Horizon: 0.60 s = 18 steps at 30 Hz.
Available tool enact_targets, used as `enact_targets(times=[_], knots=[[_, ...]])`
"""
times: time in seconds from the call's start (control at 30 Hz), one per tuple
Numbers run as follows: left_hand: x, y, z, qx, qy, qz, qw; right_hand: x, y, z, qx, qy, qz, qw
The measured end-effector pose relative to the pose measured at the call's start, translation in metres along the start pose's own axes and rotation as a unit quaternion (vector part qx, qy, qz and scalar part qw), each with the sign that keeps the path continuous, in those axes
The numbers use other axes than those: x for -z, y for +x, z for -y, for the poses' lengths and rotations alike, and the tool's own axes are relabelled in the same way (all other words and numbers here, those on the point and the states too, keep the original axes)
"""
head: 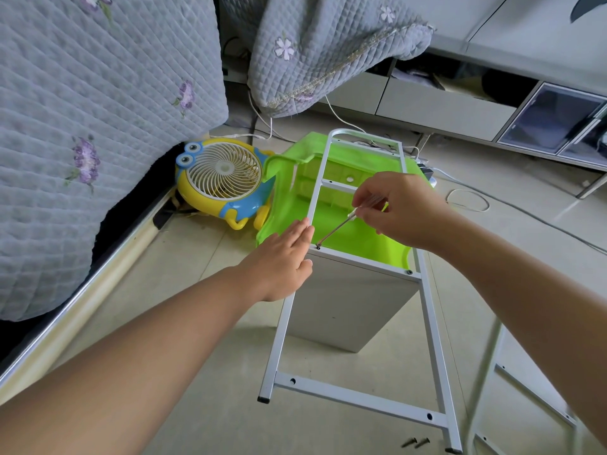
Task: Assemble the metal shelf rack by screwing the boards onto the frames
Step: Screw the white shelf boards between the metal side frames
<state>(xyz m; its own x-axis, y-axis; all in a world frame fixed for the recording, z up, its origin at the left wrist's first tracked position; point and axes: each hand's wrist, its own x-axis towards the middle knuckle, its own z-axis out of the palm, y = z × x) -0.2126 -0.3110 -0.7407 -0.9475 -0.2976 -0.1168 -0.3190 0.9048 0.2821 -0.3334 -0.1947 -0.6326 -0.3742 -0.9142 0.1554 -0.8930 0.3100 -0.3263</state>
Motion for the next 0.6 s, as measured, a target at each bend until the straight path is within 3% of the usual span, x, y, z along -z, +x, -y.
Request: enact_targets(times=[0.6], knots=[[-0.0004, 0.0006, 0.0002, -0.002, -0.025, -0.004, 1.000, 0.0036, 0.0015, 0.0043, 0.005, -0.040, 0.012, 0.999]])
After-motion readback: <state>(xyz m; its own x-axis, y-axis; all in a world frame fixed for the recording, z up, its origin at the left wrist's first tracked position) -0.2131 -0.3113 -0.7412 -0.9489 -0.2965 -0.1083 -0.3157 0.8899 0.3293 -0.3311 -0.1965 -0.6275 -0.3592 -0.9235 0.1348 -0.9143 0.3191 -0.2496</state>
